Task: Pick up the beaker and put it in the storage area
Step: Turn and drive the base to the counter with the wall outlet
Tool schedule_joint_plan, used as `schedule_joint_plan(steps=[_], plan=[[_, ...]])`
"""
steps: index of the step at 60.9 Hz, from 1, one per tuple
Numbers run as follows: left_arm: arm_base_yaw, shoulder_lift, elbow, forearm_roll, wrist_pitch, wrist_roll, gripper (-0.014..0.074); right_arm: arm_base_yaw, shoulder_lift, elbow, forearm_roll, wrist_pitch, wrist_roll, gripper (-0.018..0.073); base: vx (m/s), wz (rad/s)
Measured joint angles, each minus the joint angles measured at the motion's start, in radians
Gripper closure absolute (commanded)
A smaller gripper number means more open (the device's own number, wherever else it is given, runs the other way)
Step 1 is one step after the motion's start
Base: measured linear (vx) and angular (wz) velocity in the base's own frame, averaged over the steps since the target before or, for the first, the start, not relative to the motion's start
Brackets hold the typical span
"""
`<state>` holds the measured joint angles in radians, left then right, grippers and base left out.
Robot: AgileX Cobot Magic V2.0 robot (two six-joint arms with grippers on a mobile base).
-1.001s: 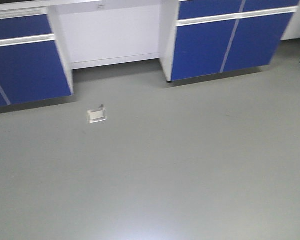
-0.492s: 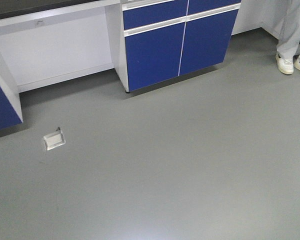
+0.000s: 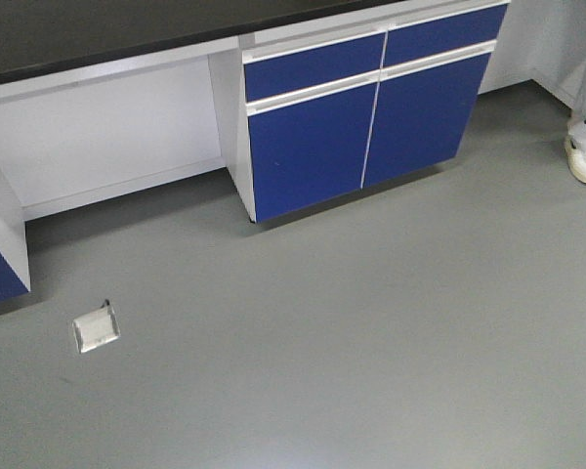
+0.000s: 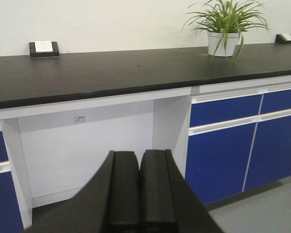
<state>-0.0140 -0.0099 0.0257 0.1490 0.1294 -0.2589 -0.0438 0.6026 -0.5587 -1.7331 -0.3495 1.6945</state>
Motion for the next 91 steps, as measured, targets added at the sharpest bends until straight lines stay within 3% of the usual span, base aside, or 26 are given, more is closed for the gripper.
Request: schedule_joint_plan(steps=[91], plan=[[0.0,0.0,0.0,0.0,0.0,0.0,0.0605,0.0,0.0,0.0,0.0,0.0,0.0,0.0562,0.38,0.29]])
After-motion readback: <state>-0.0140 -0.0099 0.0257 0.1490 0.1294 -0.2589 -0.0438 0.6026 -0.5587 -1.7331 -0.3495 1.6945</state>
